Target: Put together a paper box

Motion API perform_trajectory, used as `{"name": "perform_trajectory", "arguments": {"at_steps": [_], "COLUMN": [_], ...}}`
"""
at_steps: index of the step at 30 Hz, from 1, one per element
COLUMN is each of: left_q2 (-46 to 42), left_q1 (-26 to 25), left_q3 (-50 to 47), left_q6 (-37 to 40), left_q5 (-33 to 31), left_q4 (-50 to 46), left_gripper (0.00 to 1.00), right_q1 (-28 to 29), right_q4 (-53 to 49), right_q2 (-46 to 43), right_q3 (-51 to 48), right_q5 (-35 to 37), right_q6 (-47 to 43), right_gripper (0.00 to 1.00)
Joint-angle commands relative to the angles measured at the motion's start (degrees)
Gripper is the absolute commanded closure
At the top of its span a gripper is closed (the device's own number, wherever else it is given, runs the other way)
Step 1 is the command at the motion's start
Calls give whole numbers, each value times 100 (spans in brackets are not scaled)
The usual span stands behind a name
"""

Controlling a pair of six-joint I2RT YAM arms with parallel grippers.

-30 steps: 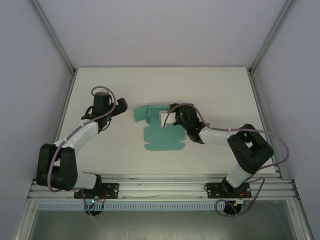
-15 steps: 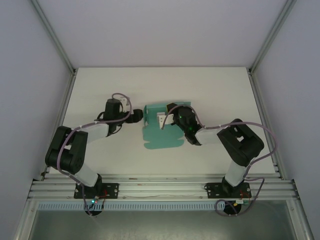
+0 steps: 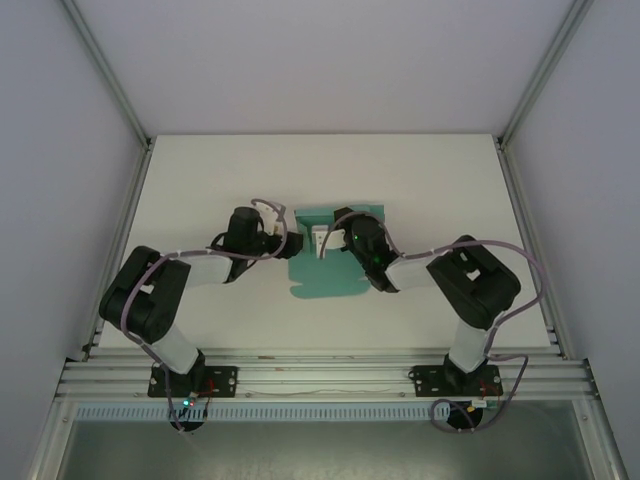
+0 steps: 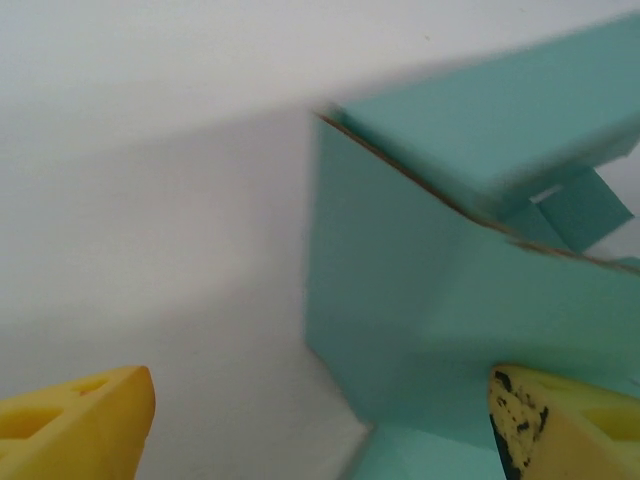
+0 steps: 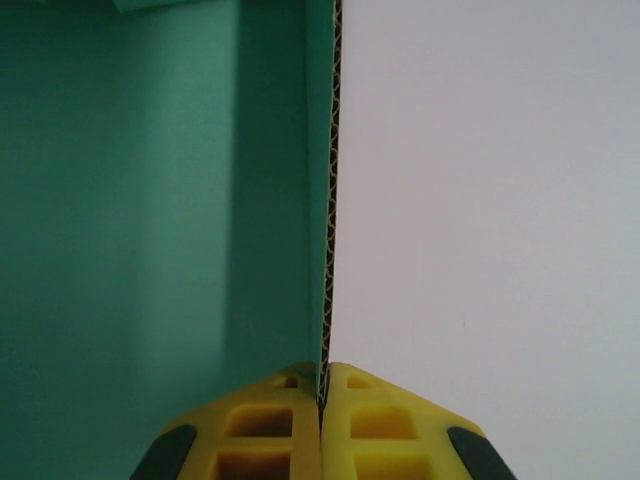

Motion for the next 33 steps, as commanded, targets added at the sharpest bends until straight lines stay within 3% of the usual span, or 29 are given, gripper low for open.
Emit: {"name": "perform_trajectory", "arguments": {"at_steps": [1, 4, 7, 12, 15, 17, 22, 27, 30, 33], "left_q2": [153, 225, 289, -40, -542, -920, -1955, -2214, -1850, -1345], "left_q1": [-200, -203, -203, -201, -201, -170, 172, 1239, 1311, 1305], "left_q3": [36, 112, 288, 61, -383, -495, -521, -666, -500, -374], "left_q6": [424, 417, 415, 267, -196, -511, -1709, -2558, -1968, -1655], "left_q5": [7, -204, -427, -356, -1344, -2069, -3028, -2705, -2216, -1110], "left_q4": [-10, 56, 26, 34, 147, -115, -1072, -1412, -1416, -1066], "left_gripper": [13, 14, 21, 17, 0, 0, 0, 0, 0, 0], "right_q1": [95, 104, 98, 91, 75, 59, 43, 31, 33, 38], "right_q4": [467, 166, -4, -217, 286, 371, 841, 865, 808, 819], "right_q2": [129, -66, -185, -77, 44, 45, 203, 326, 353, 361], "right_q3": [302, 212, -14, 42, 21, -12, 53, 105, 147, 221], "right_q5": [566, 361, -28, 189, 156, -43, -83, -67, -73, 6], "right_q6": [245, 409, 231, 268, 115, -78, -303, -324, -268, -115], "right_gripper": [100, 100, 100, 100, 100, 100, 100, 100, 100, 100]}}
